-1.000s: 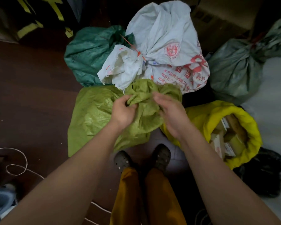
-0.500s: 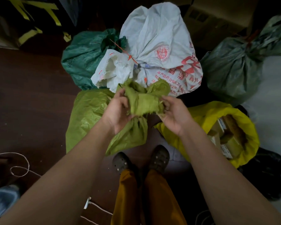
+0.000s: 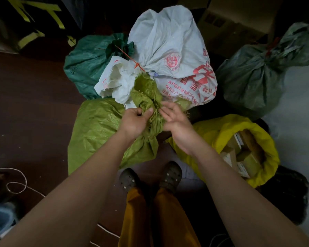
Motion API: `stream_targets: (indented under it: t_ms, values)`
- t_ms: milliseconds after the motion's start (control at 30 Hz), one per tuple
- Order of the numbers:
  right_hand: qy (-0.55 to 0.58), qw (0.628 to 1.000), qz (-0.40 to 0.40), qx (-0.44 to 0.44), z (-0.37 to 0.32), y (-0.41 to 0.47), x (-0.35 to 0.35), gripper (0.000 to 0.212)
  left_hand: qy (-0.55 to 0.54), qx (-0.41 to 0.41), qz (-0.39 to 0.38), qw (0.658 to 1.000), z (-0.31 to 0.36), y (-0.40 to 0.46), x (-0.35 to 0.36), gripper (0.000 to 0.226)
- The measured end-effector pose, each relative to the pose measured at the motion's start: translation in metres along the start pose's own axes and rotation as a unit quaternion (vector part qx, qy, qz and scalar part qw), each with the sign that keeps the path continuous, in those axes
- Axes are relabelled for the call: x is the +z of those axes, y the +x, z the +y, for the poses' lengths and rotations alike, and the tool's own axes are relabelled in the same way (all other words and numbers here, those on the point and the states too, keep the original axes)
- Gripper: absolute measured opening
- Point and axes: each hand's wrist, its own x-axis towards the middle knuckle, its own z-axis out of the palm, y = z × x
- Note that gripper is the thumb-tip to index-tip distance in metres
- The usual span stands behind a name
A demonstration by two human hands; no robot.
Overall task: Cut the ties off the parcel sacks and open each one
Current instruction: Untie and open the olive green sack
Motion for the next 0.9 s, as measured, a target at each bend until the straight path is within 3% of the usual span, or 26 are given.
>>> stream_targets:
  t_ms: [67,167,233,333,400,467,567,600,667,767,833,900]
  values:
    - [-0.207,0.977,-0.019,-0.043,0.01,0.0,0.0,0.071,-0.008,-0.02,0.012,1.0,0.001,0.001,-0.002,0.032]
    - [-0.436,0.898,-0.02,-0.055,0.027,0.005,-0.002,0.084,-0.022,-0.047,0.018,0.998,-0.001,0.003,-0.007,0.036]
    - [-0.503,0.862,0.005,-0.072,0.034,0.008,0.0,0.088,-0.043,-0.073,-0.002,0.996,-0.001,0.002,-0.012,0.034]
    - [-0.536,0.839,0.041,-0.088,0.043,0.012,0.006,0.076,-0.122,-0.13,-0.03,0.983,-0.004,-0.001,-0.02,0.043]
    - [-0.522,0.847,0.055,-0.084,0.045,0.017,0.008,0.058,-0.163,-0.154,-0.039,0.974,-0.007,-0.008,-0.024,0.039]
    - [-0.468,0.88,0.044,-0.07,0.043,0.021,0.008,0.047,-0.202,-0.166,-0.03,0.965,-0.007,-0.015,-0.025,0.036]
    - [-0.403,0.913,0.033,-0.057,0.038,0.019,0.006,0.032,-0.22,-0.066,0.011,0.973,-0.01,-0.02,-0.034,0.052]
    - [-0.391,0.918,0.032,-0.06,0.037,0.017,0.006,0.026,-0.173,0.003,-0.004,0.985,-0.009,-0.023,-0.042,0.064]
    - [-0.363,0.93,0.02,-0.057,0.033,0.015,0.008,0.018,0.003,0.115,-0.113,0.987,-0.006,-0.026,-0.058,0.082]
    - [-0.327,0.944,-0.005,-0.051,0.019,0.015,0.016,0.012,0.186,0.139,-0.241,0.942,-0.007,-0.023,-0.075,0.106]
    - [-0.342,0.938,-0.002,-0.062,0.005,0.015,0.022,0.012,0.165,0.137,-0.259,0.942,-0.007,-0.019,-0.081,0.112]
    - [-0.35,0.934,0.0,-0.072,-0.01,0.017,0.026,0.015,0.097,0.135,-0.25,0.954,-0.006,-0.018,-0.084,0.099]
